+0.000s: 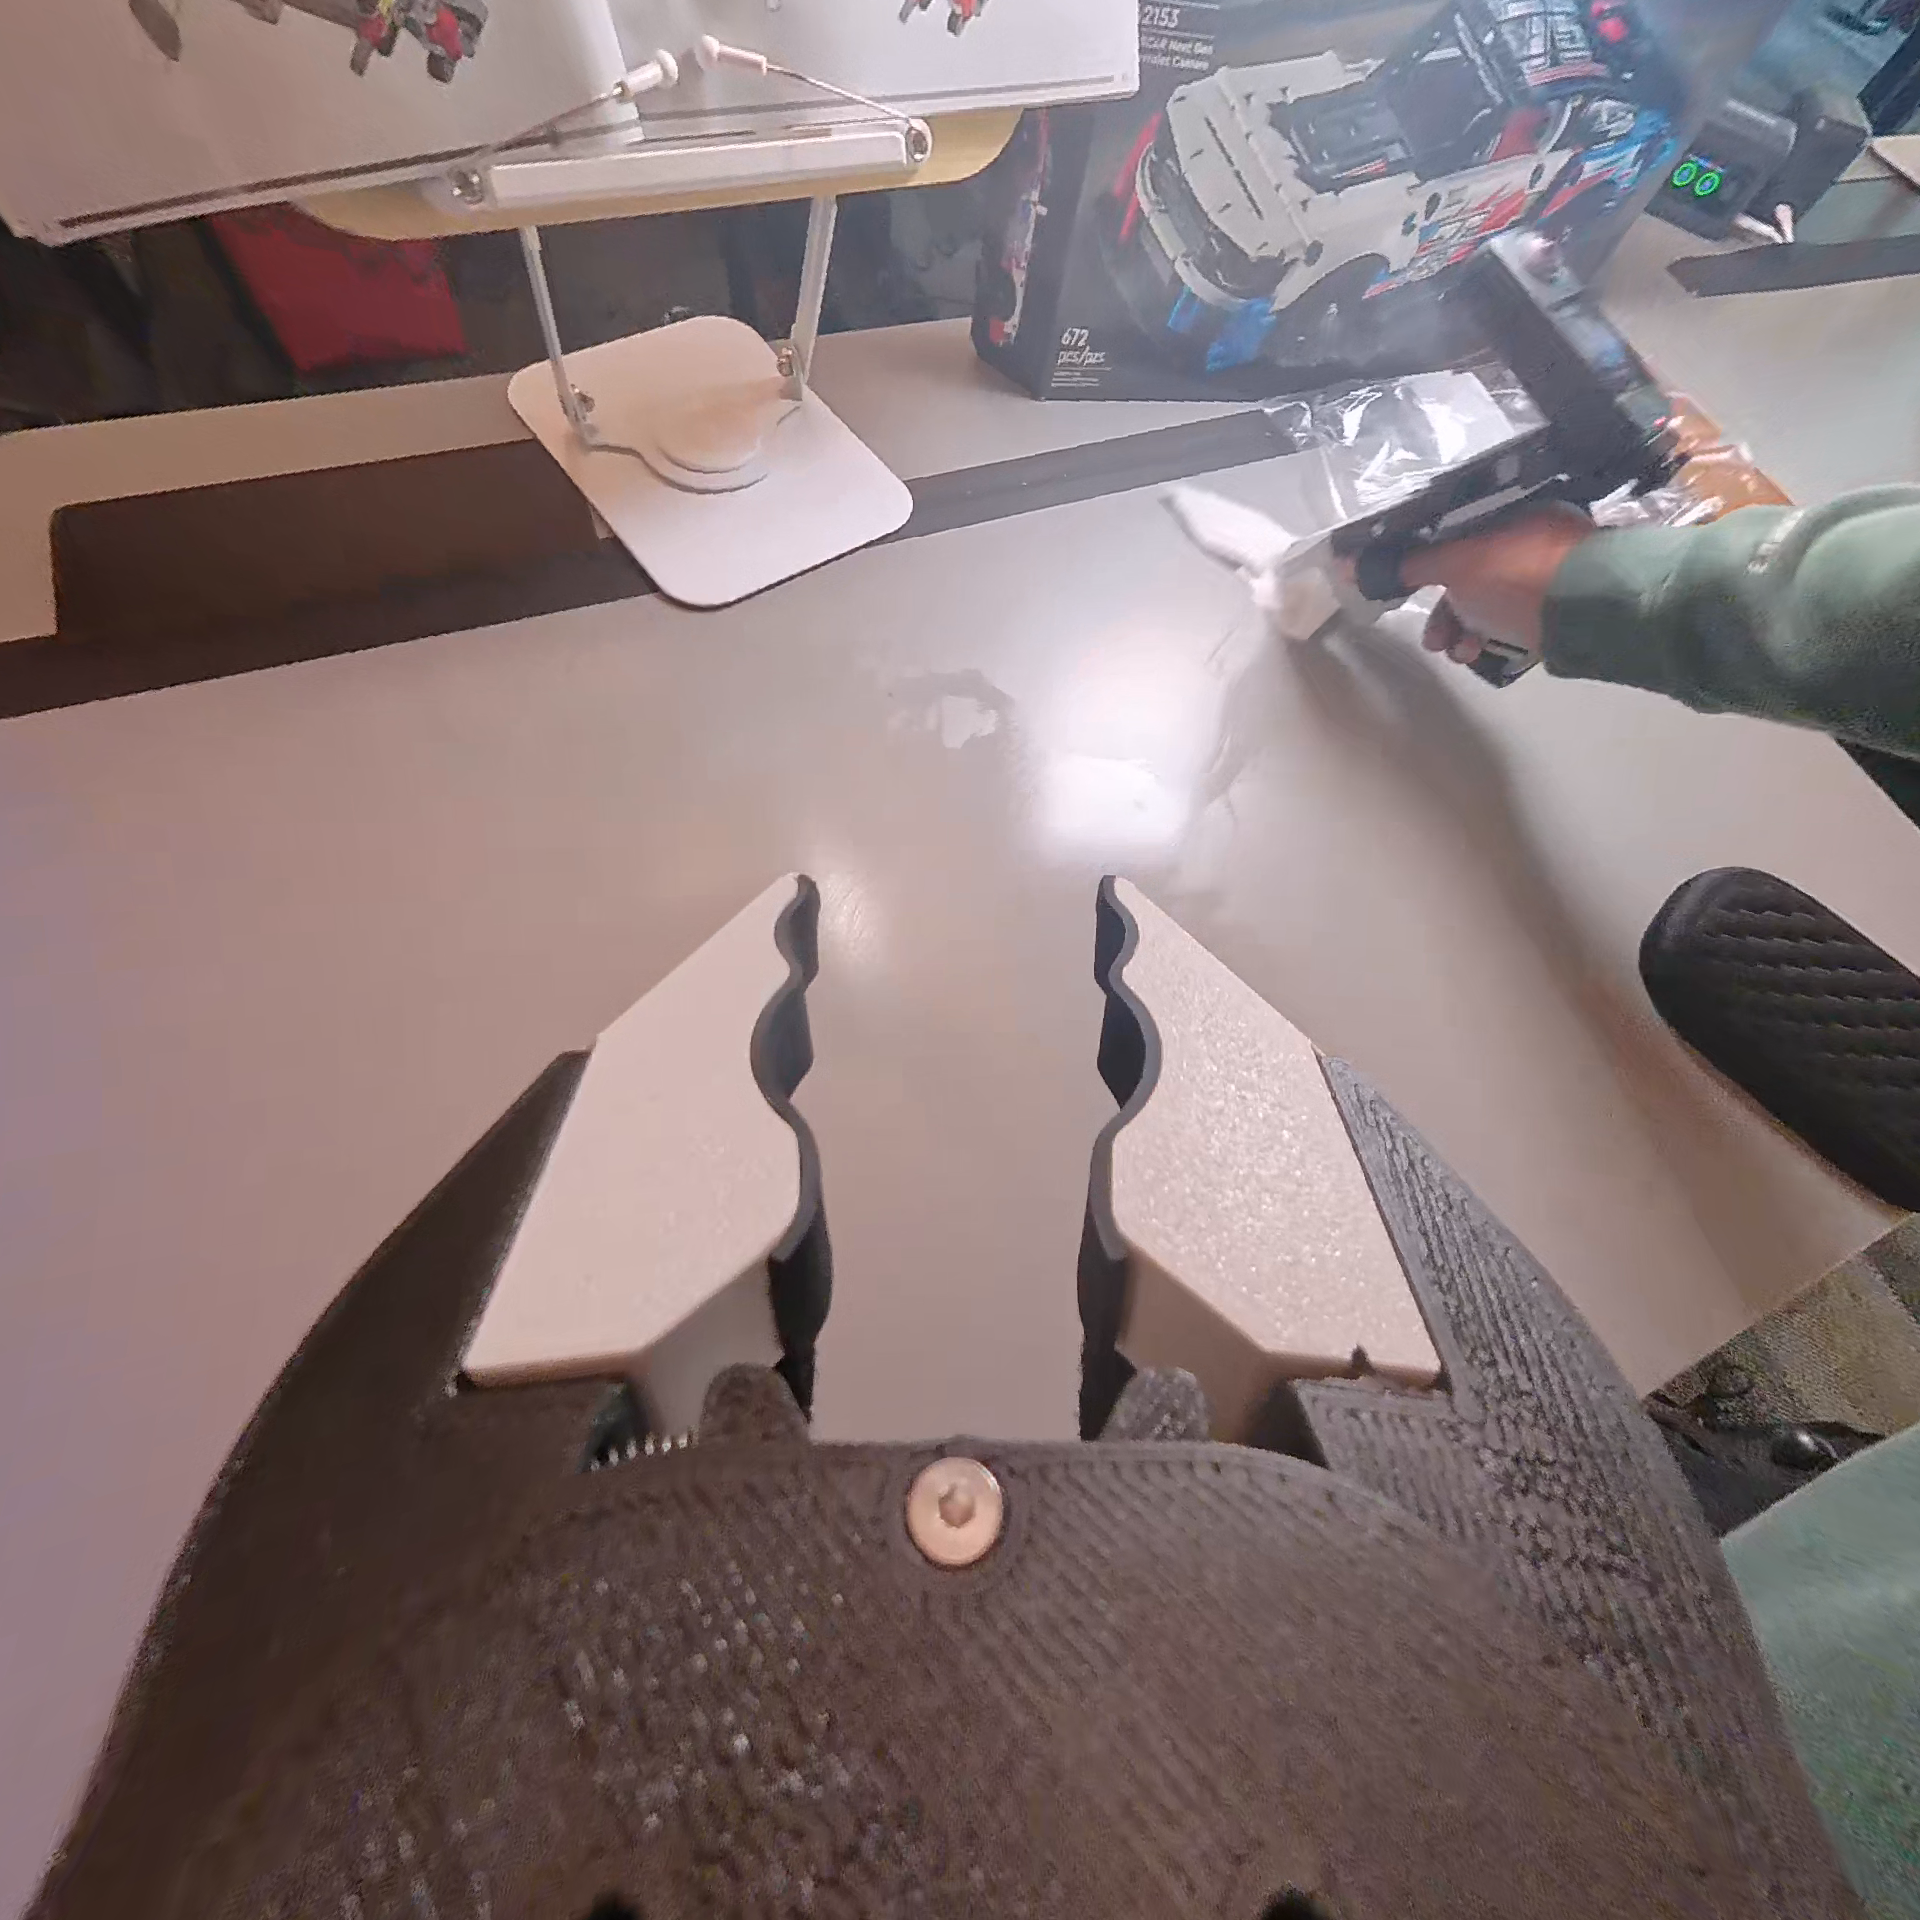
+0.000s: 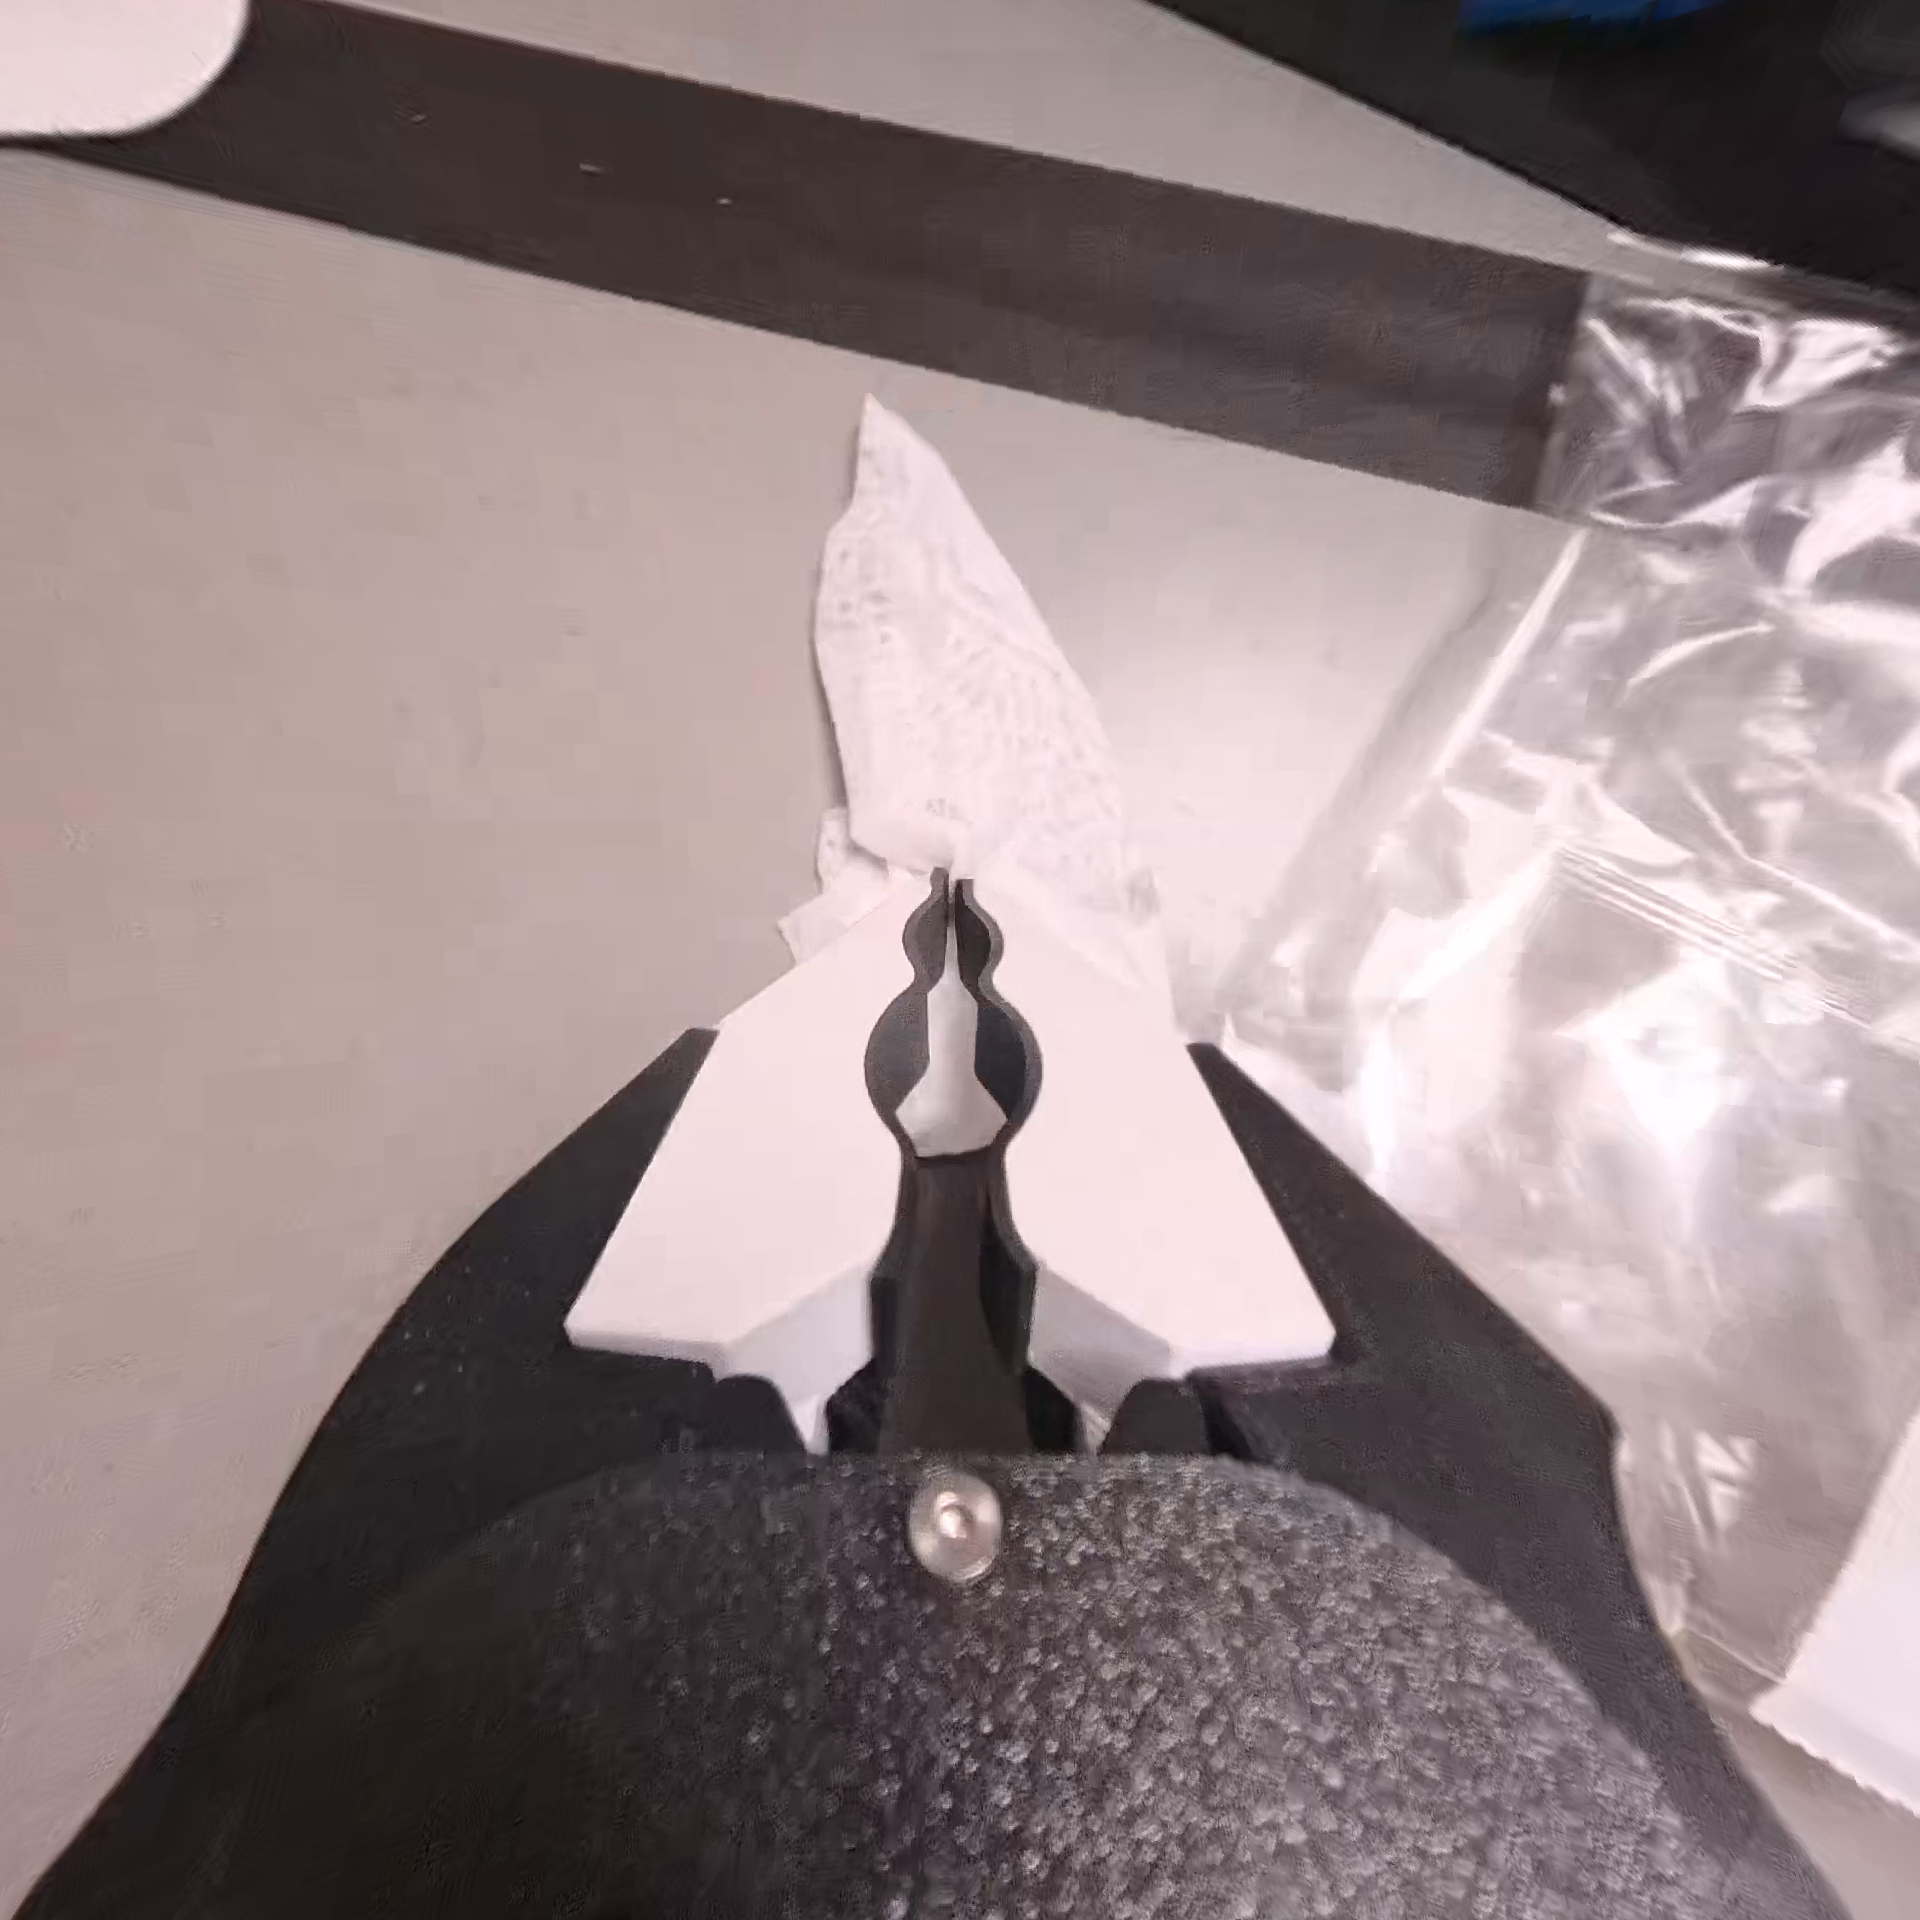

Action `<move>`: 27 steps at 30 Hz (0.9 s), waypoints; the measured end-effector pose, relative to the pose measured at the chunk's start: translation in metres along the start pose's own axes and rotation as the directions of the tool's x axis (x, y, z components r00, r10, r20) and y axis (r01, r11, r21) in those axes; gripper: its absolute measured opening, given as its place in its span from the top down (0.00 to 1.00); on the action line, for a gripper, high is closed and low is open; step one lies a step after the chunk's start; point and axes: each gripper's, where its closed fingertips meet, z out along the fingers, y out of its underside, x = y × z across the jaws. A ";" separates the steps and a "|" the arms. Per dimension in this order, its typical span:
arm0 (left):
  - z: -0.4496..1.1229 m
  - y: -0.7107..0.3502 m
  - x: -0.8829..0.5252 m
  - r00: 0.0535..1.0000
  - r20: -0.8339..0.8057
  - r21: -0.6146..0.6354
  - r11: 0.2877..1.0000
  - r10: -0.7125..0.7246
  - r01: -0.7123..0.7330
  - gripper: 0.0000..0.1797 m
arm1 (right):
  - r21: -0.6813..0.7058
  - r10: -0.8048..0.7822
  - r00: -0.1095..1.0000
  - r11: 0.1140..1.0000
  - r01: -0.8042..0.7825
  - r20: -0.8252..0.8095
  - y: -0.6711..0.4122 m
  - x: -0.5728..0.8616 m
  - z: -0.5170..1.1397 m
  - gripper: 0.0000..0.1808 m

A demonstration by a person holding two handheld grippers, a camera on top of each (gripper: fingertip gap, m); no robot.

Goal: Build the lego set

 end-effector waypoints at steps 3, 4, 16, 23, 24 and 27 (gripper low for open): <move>0.010 -0.009 0.007 1.000 -0.012 0.009 1.000 0.012 -0.012 0.71 | -0.005 -0.054 0.998 0.999 0.054 0.013 0.000 -0.003 0.000 1.00; 0.013 -0.011 0.009 1.000 -0.016 0.009 1.000 0.015 -0.015 0.71 | -0.012 0.011 1.000 1.000 -0.011 -0.010 -0.002 0.014 0.001 1.00; 0.030 -0.017 0.018 0.999 -0.035 -0.003 1.000 0.028 -0.029 0.71 | -0.049 -0.051 0.998 0.997 0.053 0.032 -0.044 -0.016 0.034 1.00; 0.024 -0.014 0.007 1.000 -0.016 -0.003 1.000 0.027 -0.027 0.71 | -0.073 -0.053 0.999 0.996 0.053 0.000 -0.026 0.012 0.019 1.00; 0.022 -0.012 0.006 1.000 -0.013 -0.004 1.000 0.025 -0.025 0.71 | -0.075 -0.016 1.000 0.997 0.014 -0.023 -0.028 0.029 0.019 1.00; 0.020 -0.011 0.005 1.000 -0.015 -0.001 1.000 0.019 -0.019 0.71 | -0.082 0.060 0.997 0.995 -0.064 -0.053 -0.037 0.051 0.024 1.00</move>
